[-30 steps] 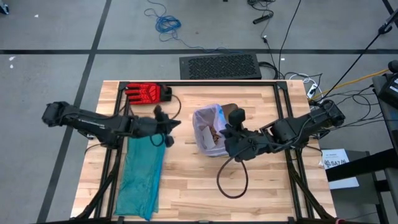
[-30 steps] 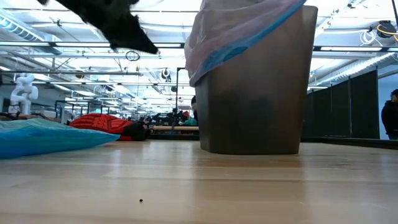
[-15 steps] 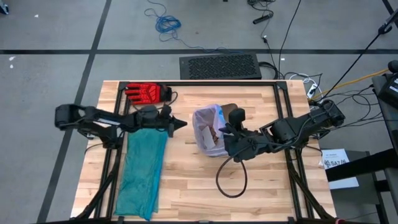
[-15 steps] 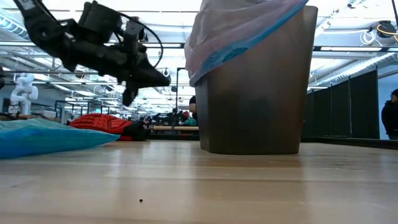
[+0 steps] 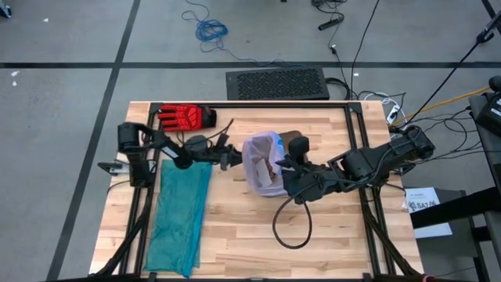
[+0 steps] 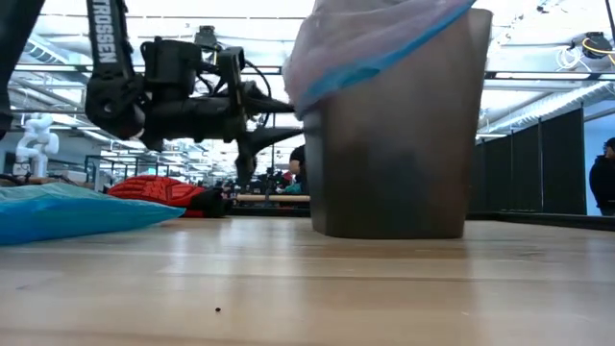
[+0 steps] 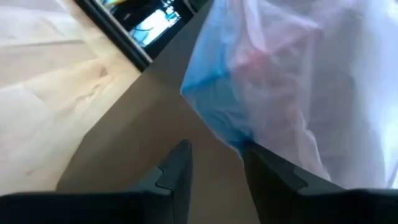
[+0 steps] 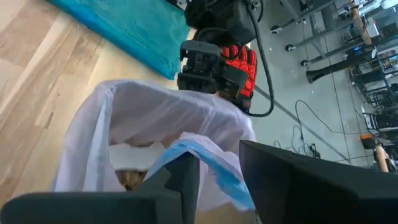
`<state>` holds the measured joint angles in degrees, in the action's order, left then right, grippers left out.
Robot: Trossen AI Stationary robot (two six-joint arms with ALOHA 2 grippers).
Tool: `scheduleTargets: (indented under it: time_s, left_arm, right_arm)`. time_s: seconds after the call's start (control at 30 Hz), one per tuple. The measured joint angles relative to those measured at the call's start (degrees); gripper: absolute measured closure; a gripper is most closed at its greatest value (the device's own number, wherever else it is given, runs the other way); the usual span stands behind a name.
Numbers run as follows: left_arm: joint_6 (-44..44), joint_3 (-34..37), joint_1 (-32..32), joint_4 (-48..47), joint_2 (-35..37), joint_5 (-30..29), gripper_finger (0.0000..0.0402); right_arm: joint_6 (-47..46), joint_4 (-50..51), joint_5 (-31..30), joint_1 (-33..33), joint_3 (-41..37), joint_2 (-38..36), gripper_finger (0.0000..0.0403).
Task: Place trash/remove bag and relplace
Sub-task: Remove the pink trash bag from the black trash bin
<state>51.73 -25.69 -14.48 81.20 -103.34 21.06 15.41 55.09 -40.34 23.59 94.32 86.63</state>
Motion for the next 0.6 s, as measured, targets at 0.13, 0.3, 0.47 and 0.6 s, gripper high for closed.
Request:
scheduleTargets:
  time_s: [0.13,0.3,0.47,0.6]
  left_arm:
    - [0.52,-0.60,0.04,0.46,-1.97,0.41,0.0260]
    - [-1.22,-1.90,0.69,0.72,-2.33,-0.26,0.0261]
    - [-3.04,-3.16,1.05,1.75,-2.33,-1.84,0.0309]
    - [-3.04,-3.28,1.07,4.62,-2.33,-0.83,0.0389]
  right_arm:
    - [-0.13,0.00,0.00,0.00,0.00,0.00,0.0296]
    - [-1.23,0.02,0.02,0.00,0.00,0.00,0.0296]
    - [-1.50,0.06,0.02,0.00,0.00,0.00,0.0296]
    - [-2.24,0.74,0.02,0.00,0.00,0.00,0.0296]
